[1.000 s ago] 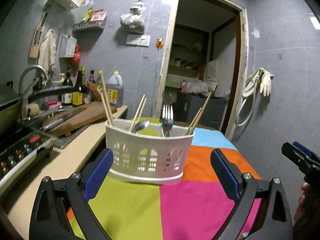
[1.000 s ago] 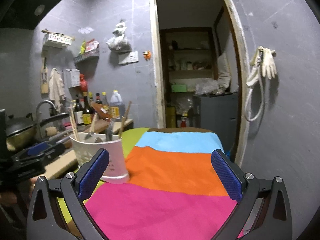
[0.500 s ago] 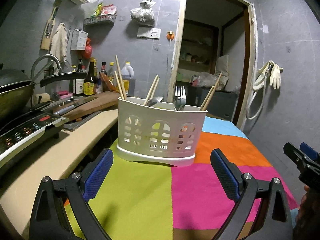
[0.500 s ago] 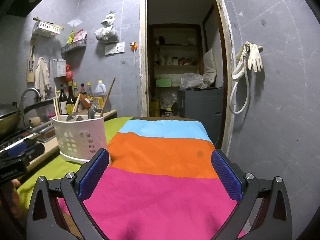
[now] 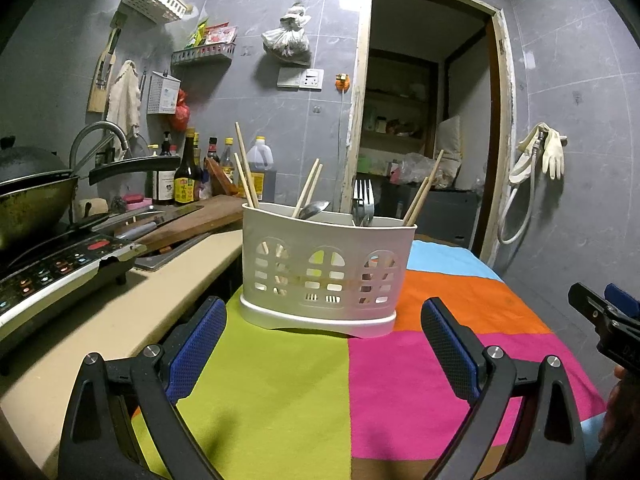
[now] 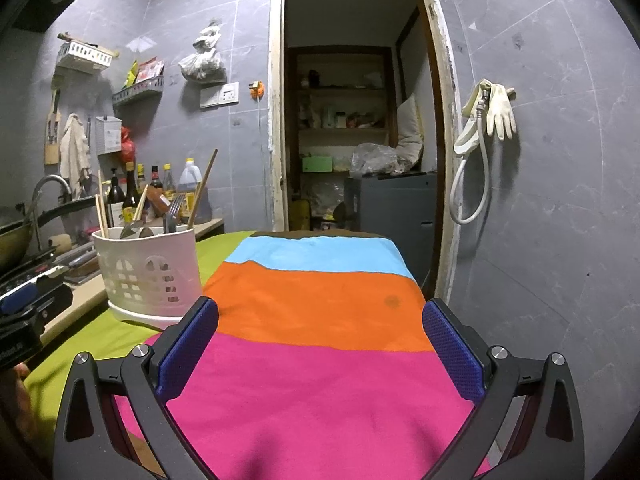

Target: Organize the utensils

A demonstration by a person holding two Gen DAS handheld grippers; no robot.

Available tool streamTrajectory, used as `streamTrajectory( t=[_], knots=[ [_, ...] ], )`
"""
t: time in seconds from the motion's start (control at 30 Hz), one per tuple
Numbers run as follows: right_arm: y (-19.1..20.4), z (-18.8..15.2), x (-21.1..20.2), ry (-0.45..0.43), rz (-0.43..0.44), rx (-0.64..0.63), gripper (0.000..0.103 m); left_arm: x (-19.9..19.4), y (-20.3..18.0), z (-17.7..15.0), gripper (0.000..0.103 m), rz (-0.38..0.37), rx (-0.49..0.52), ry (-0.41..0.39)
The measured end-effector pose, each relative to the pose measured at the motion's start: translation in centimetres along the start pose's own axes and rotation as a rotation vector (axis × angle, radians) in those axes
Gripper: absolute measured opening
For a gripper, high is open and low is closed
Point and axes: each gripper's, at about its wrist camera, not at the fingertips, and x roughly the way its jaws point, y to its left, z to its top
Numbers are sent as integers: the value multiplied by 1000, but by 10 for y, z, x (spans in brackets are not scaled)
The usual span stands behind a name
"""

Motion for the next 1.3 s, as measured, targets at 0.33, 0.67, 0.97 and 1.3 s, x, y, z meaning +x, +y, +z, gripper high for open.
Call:
streamTrajectory(
  t=[0.33,0.67,0.97,1.3],
  knots=[
    [1,0,-1,-2,2,2,103,-1,0,0,96,-2,-4,0],
    [1,0,-1,0,2,1,103,-2,0,1,96,-6,-12,6],
    [1,0,-2,2,4,1,103,-1,0,1,96,-4,-13,11],
    [2,0,-2,3,3,0,103,1,1,-2,96,-4,-14,15]
  ],
)
